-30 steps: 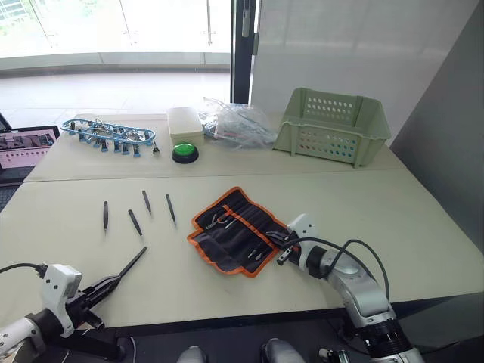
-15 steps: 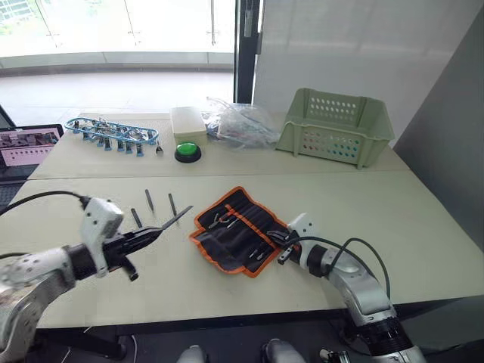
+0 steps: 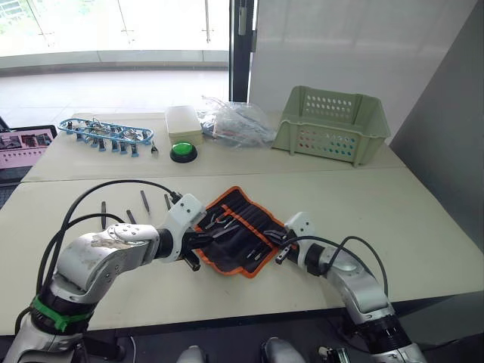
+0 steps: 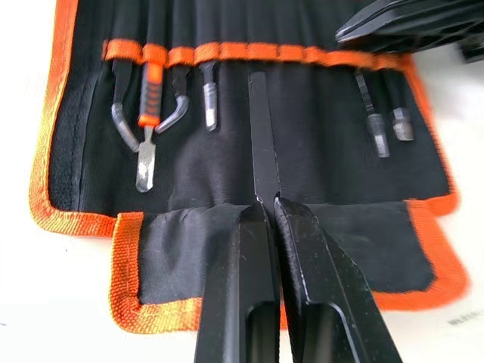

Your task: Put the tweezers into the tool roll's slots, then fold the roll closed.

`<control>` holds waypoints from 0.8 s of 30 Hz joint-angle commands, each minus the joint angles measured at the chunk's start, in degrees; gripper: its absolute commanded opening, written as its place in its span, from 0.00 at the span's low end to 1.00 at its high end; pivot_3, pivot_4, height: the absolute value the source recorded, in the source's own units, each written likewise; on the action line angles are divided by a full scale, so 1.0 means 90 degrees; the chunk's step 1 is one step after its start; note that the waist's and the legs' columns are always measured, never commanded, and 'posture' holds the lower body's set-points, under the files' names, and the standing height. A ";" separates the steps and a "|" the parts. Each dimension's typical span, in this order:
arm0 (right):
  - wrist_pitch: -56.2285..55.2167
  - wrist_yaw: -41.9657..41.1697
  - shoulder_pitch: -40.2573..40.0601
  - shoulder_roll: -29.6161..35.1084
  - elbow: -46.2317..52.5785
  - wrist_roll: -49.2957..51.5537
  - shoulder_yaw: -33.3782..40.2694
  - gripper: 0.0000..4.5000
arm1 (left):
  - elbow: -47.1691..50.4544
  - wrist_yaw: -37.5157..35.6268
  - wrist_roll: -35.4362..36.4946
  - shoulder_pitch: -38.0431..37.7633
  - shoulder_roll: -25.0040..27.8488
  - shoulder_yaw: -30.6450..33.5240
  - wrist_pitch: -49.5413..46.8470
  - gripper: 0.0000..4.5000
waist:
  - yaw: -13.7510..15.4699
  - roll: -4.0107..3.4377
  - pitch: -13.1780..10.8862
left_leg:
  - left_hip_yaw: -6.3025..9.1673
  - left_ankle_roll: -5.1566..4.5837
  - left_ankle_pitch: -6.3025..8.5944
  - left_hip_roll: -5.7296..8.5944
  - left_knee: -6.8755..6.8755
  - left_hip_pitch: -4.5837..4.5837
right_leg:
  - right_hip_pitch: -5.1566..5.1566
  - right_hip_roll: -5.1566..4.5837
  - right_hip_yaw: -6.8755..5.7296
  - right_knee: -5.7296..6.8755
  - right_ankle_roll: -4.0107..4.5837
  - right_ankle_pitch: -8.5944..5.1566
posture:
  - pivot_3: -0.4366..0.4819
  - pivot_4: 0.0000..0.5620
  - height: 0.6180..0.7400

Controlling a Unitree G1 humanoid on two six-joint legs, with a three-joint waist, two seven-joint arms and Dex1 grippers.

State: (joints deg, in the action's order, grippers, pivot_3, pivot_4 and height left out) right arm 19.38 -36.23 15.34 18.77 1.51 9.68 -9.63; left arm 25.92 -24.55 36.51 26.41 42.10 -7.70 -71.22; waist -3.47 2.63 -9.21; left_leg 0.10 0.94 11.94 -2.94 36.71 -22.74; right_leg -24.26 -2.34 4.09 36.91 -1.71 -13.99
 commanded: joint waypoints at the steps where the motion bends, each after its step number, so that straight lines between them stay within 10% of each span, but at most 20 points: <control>1: 0.0171 0.0025 -0.0170 0.0033 0.0103 -0.0055 -0.0065 0.00 | 0.0014 0.0033 -0.0197 0.0217 -0.0065 -0.0044 -0.0059 0.00 | 0.0012 0.0000 0.0000 | 0.0000 0.0000 0.0000 0.0000 0.0000 -0.0001 | 0.0000 0.0000 -0.0001 0.0000 0.0000 0.0000 | 0.48 0.27 0.87; 24: 0.0301 0.0208 -0.0379 0.0004 0.0377 -0.0062 -0.0090 0.00 | -0.1056 -0.0301 -0.1132 0.0941 -0.0699 -0.0684 0.0342 0.00 | 0.0109 0.0000 0.0000 | 0.0001 0.0000 0.0000 0.0006 0.0006 -0.0001 | 0.0004 -0.0003 0.0000 -0.0002 -0.0004 0.0002 | 0.48 0.27 0.87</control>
State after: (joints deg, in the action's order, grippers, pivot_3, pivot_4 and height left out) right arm 21.07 -34.08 13.06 18.87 4.71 9.61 -9.13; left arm 16.17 -27.10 27.72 33.49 35.61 -14.48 -68.99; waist -2.49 2.63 -9.20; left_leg 0.12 0.94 11.93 -2.89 36.76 -22.76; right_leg -24.22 -2.36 4.10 36.89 -1.75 -13.97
